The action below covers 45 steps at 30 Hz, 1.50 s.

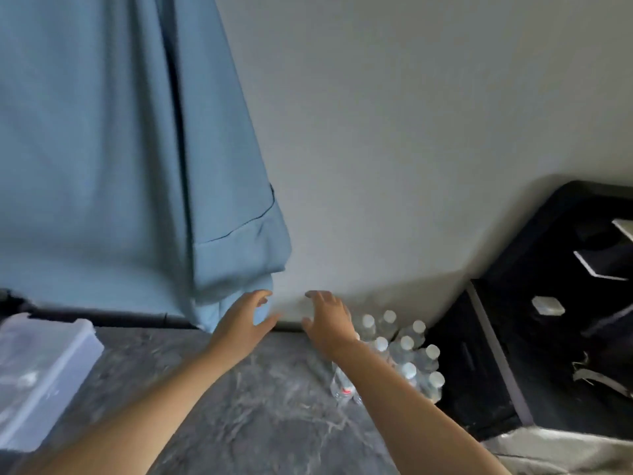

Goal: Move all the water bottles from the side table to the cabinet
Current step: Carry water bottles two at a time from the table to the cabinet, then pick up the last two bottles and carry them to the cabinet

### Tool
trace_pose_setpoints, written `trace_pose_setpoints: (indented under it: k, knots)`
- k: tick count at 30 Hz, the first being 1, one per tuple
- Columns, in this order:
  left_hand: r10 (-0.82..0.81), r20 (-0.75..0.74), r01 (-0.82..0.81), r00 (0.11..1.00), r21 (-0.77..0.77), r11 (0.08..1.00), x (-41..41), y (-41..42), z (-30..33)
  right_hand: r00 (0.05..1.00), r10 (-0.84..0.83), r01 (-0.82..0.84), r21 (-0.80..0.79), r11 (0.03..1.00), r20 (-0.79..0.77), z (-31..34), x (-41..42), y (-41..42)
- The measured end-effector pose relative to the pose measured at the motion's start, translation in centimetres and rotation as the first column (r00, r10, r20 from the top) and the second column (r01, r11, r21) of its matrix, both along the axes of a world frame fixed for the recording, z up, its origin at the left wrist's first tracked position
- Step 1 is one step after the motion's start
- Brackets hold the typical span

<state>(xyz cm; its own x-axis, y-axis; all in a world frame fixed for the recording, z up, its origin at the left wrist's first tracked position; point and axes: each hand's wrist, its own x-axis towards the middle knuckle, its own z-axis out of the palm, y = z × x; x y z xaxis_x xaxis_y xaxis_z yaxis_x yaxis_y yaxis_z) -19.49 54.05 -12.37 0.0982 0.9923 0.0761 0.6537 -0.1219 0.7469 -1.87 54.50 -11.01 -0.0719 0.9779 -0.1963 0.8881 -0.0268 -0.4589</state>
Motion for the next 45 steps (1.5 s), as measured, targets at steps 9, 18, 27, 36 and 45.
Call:
trace_pose_setpoints:
  k: [9,18,27,36,45]
  knots:
    - [0.365,-0.200,-0.373,0.909,-0.004,0.928,-12.6,-12.9,3.0,0.856,0.516,-0.516,0.067,0.854,0.017,2.2,-14.7,-4.0]
    - [0.754,-0.275,-0.771,0.597,0.064,0.634,-22.4,-30.3,7.3,0.465,0.885,-0.875,0.162,0.456,0.020,4.9,-29.7,-15.8]
    - [0.921,-0.284,-0.940,0.268,0.135,0.315,-28.6,-49.4,9.2,0.128,0.988,-0.965,0.242,0.105,0.083,7.1,-42.2,-32.8]
    - [0.941,-0.336,-0.979,0.040,0.175,0.104,-36.9,-69.6,10.6,-0.065,0.998,-0.964,0.255,-0.067,0.017,7.9,-53.3,-53.6]
    - [0.936,-0.310,-0.979,-0.167,0.162,-0.121,-43.3,-83.4,11.2,-0.192,0.981,-0.950,0.248,-0.190,0.017,7.8,-62.3,-67.6]
